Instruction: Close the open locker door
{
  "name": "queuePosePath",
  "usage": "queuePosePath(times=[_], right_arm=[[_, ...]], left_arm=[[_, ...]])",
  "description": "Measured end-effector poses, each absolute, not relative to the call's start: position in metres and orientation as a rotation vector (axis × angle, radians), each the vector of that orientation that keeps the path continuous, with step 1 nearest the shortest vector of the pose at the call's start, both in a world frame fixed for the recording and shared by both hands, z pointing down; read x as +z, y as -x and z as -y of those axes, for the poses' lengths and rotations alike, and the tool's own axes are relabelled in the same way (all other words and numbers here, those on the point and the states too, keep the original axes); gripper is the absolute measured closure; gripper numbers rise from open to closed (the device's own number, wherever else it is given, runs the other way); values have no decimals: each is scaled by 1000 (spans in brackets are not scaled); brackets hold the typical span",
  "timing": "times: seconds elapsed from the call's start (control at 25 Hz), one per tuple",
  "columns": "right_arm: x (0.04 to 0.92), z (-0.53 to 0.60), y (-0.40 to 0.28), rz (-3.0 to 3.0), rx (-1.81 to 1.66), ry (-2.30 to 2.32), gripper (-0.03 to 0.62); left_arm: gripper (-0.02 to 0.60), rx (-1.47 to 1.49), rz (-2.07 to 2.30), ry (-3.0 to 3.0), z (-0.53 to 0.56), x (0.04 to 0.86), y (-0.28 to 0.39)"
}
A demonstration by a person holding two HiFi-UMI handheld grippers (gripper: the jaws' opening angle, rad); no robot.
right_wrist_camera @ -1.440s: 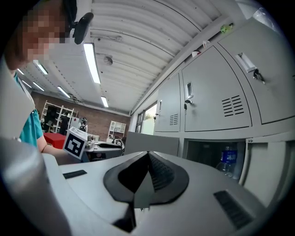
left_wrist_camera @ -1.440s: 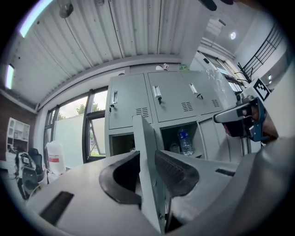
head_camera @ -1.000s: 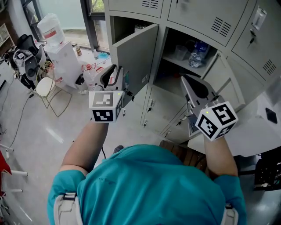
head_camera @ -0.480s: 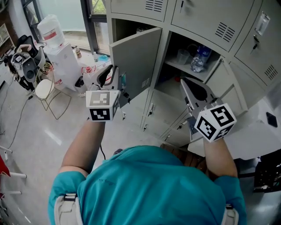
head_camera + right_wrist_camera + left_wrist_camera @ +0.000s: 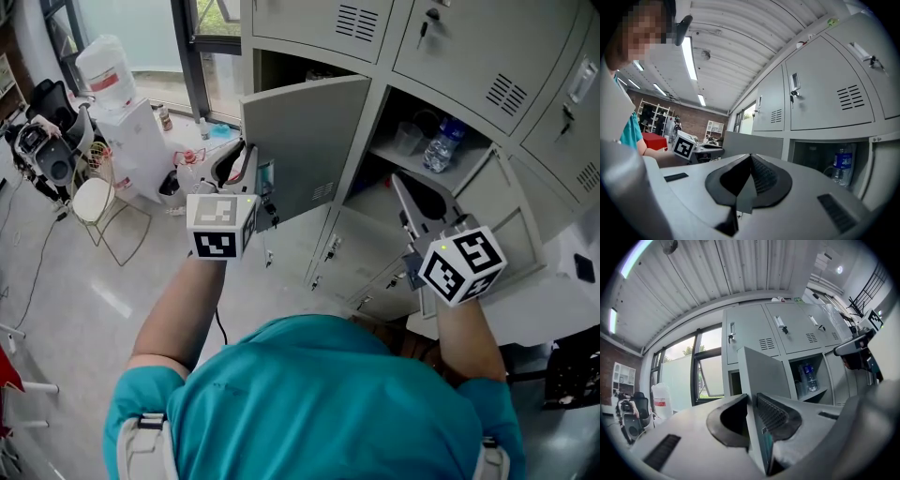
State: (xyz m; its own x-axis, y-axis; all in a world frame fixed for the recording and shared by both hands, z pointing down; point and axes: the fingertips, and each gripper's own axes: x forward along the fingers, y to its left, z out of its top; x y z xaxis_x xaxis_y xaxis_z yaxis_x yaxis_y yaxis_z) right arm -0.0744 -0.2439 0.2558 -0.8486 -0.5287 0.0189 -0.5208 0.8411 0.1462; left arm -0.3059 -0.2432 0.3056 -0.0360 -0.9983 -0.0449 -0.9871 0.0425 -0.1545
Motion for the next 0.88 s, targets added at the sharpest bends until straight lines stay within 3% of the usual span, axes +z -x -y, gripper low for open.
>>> queuePosePath(times=[0.88], right_arm=[[267,310,165,2873,-135,-1067,595]], left_arm=[[509,-138,-1950,2278,352,306,381]])
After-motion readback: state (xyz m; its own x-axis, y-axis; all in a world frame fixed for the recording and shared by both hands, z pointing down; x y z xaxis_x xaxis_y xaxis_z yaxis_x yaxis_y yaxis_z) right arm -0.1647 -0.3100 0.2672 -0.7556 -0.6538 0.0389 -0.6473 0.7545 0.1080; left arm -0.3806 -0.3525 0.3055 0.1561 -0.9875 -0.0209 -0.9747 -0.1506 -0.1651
